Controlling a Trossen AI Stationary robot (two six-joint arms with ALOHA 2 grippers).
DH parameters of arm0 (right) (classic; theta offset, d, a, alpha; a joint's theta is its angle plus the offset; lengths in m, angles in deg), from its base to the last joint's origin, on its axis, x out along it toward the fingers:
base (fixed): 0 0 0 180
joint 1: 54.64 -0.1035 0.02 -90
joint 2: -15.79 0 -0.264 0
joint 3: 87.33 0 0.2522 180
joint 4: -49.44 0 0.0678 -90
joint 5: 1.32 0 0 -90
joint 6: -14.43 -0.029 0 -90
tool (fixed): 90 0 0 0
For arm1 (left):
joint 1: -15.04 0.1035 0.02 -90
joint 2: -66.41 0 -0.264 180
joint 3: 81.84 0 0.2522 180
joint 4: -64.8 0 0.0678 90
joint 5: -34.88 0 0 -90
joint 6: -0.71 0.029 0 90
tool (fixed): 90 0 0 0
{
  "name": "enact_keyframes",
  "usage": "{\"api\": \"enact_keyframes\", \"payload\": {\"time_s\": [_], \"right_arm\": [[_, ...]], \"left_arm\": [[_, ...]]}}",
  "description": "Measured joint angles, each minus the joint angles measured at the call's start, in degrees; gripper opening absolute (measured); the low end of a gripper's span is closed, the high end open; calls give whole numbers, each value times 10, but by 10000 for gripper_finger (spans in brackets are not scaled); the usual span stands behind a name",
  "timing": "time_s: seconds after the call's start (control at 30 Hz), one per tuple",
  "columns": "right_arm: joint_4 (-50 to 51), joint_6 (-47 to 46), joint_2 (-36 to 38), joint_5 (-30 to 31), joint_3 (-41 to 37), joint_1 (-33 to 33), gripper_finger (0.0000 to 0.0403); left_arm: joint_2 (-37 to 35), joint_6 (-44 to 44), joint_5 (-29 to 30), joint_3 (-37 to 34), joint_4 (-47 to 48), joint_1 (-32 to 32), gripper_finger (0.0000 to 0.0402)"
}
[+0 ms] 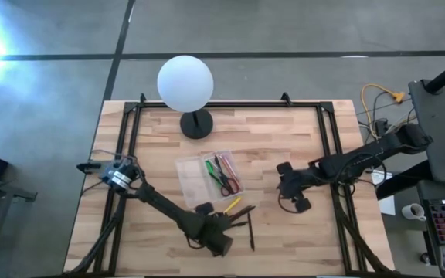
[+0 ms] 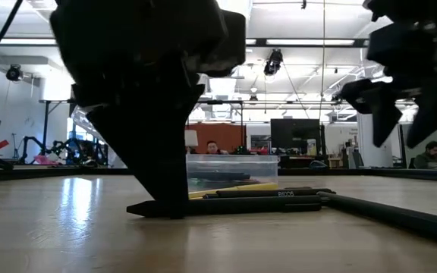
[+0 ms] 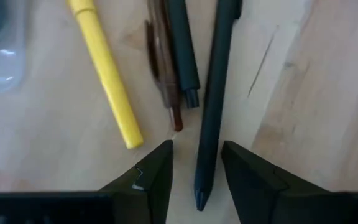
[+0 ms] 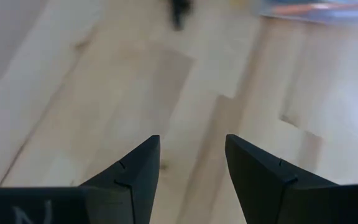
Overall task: Pick & place school supplies into a supply box
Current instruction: Put the black ballpen into the supply box
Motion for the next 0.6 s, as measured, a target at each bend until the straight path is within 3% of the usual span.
{"api": "enact_keyframes", "payload": {"time_s": [0.13,0.37,0.6], "right_arm": [[0,49,-6,-28,0,-16,174],[-71,98,-29,-30,2,-30,173],[-97,112,-60,-36,2,-30,173]], "left_arm": [[-3,21,-37,-14,-29,8,105],[-3,22,-71,-16,-43,12,16],[-3,17,-103,18,-40,9,11]]}}
